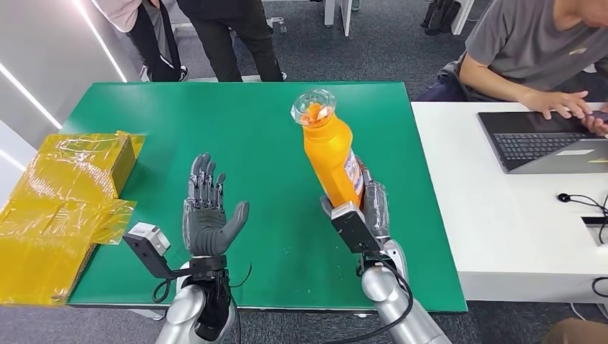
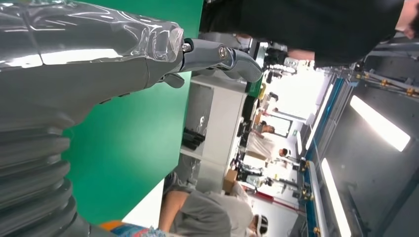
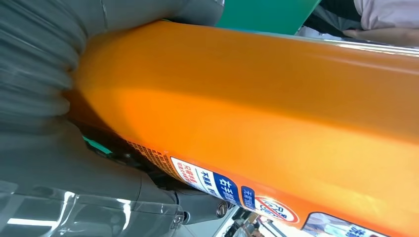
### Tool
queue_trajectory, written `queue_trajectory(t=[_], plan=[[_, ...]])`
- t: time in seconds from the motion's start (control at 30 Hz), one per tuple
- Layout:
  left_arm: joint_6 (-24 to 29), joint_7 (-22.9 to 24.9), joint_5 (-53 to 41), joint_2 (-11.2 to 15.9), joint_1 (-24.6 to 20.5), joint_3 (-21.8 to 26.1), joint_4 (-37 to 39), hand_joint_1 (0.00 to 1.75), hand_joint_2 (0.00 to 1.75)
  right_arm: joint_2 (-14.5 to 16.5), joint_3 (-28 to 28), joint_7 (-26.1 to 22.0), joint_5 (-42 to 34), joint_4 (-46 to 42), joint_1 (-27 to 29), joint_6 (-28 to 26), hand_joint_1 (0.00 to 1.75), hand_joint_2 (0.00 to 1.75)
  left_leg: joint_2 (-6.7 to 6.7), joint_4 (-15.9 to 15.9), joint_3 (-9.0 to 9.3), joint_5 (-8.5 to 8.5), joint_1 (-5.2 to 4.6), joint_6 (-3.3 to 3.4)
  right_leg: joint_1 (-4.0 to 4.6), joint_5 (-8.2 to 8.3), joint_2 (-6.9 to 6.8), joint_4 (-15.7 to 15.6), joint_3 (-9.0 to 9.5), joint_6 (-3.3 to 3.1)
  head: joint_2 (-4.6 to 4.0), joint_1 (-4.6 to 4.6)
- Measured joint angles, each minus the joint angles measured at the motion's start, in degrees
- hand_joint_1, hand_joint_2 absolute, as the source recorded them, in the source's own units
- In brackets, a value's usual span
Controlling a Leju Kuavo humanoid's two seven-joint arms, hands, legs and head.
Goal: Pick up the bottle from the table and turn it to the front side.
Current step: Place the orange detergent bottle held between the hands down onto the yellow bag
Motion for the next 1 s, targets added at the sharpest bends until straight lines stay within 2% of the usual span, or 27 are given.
queue_trajectory(t=[0.3, 0.43, 0.6, 1.0], plan=[[-6.1, 0.0, 0.6, 0.0, -0.9, -2.0, 1.0, 0.00, 1.75, -0.3, 3.3, 4.7, 7.5, 0.8, 0.0, 9.6, 1.74, 1.75, 0.02, 0.0, -0.01, 0.00, 0.00, 0.00, 0.00, 0.00, 0.03, 0.0, -0.03, 0.00, 0.00, 0.00], [-6.1, 0.0, -0.7, 0.0, -1.1, -2.1, 1.6, 0.00, 1.75, -0.4, 6.1, 5.2, 12.3, 1.3, -0.5, 14.3, 1.73, 1.75, 0.02, 0.0, -0.01, 0.00, 0.00, 0.00, 0.00, 0.00, 0.03, 0.0, -0.03, 0.00, 0.00, 0.00], [-5.3, 0.0, -1.2, 0.1, -1.1, -1.8, 1.7, 0.00, 1.75, -0.4, 8.9, 4.6, 13.4, 2.3, -2.0, 18.8, 1.75, 1.75, 0.01, 0.0, -0.03, 0.00, 0.00, 0.00, 0.00, 0.00, 0.02, 0.0, -0.03, 0.00, 0.00, 0.00], [-5.5, -0.1, -1.2, 0.2, -1.1, -0.5, 1.7, 0.00, 1.75, -0.4, 12.0, 3.0, 13.9, 4.6, -6.1, 22.6, 1.74, 1.75, -0.02, 0.0, -0.04, 0.01, 0.00, 0.00, 0.00, 0.01, -0.02, 0.0, -0.02, 0.00, 0.00, 0.01]])
